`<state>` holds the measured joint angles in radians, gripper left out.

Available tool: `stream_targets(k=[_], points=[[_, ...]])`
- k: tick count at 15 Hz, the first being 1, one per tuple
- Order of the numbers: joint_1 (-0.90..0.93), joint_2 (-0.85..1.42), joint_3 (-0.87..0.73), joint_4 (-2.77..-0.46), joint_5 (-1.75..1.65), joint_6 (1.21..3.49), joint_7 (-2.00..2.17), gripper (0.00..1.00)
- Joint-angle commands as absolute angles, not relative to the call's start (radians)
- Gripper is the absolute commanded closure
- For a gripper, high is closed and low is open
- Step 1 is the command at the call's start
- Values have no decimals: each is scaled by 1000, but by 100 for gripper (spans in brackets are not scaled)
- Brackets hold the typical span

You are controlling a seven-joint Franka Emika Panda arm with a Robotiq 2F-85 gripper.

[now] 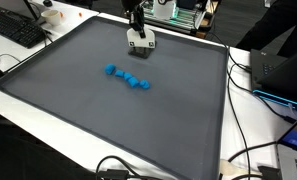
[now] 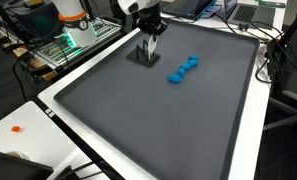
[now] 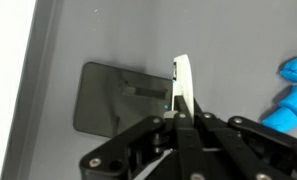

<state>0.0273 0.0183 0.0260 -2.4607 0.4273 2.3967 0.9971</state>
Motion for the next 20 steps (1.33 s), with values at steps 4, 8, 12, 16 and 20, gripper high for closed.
stream_targets(k=[4,8,12,16,20], points=[[36,9,37,-2541,509,2538,1013,99],[39,19,38,-2558,538,2586,1017,99],[38,25,38,-2565,536,2617,1024,99],[42,44,41,-2559,538,2647,1027,99],[45,60,44,-2554,539,2667,1030,99]])
